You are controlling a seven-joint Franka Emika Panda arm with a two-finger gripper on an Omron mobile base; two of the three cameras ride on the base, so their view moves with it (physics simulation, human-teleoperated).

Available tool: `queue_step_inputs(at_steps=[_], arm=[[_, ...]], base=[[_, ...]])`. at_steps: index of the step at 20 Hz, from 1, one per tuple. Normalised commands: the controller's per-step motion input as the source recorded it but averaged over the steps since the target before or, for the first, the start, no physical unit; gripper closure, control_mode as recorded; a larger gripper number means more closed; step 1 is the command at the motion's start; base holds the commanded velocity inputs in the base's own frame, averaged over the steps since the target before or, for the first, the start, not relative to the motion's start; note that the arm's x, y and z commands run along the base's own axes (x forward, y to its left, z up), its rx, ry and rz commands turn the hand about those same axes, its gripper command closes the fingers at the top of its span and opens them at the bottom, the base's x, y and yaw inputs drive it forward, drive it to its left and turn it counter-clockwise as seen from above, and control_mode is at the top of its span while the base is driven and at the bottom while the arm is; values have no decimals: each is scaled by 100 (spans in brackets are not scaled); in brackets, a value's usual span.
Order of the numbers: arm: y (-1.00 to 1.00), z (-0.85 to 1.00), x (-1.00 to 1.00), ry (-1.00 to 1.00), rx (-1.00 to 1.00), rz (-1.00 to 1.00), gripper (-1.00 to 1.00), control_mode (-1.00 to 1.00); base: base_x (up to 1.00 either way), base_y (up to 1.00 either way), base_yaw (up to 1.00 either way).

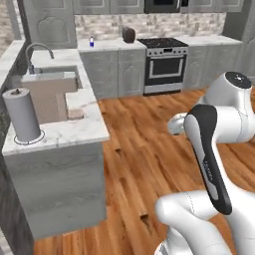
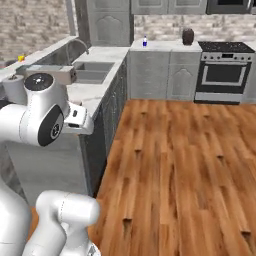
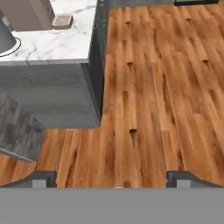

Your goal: Place the drinks on the dining counter in a tight cluster.

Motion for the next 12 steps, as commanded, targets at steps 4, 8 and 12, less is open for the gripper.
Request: queue_step_inputs(at_steps=[4,8,12], arm=[[0,0,0,0,0,0,-100,100],[0,0,0,0,0,0,-100,100],[0,0,0,0,0,0,-100,100]], base=[[100,-95,54],[100,-100,24],[100,-100,1]])
